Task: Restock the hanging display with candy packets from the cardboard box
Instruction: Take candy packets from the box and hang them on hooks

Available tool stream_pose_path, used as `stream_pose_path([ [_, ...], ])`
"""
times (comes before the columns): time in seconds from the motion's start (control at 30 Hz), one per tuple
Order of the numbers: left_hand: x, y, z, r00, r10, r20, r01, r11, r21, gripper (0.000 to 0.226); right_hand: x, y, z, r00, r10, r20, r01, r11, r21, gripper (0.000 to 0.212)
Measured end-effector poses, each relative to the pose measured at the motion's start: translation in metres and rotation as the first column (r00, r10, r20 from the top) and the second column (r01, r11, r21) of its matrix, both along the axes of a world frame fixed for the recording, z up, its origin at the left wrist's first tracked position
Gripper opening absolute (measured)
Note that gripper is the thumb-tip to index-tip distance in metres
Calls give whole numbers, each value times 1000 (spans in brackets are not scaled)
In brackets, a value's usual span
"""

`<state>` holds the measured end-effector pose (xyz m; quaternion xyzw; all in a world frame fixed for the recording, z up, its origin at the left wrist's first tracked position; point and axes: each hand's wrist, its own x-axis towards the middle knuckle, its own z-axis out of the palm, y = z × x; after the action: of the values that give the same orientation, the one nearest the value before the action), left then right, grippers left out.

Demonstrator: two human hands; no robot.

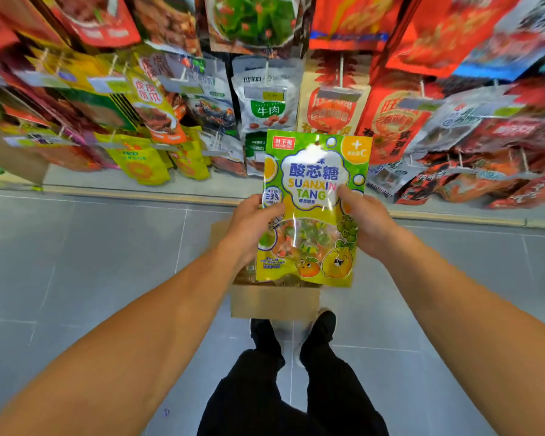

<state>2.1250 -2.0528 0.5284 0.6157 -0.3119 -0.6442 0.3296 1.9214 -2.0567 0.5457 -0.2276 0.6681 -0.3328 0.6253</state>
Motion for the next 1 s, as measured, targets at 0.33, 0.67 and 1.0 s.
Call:
stream_pose_path([
  [0.33,-98,6,138,960,-188,-208,147,969,-199,9,-91,28,147,986,-163,-42,145,950,-277,28],
  [0.67,-259,32,239,937,-329,-121,219,820,-529,26,-239,91,247,940,-338,-40,262,793,-550,21],
  [1.0,-413,53,352,938,-337,-87,193,711,-676,26,-394,124,354,926,-321,-201,69,664,-745,31],
])
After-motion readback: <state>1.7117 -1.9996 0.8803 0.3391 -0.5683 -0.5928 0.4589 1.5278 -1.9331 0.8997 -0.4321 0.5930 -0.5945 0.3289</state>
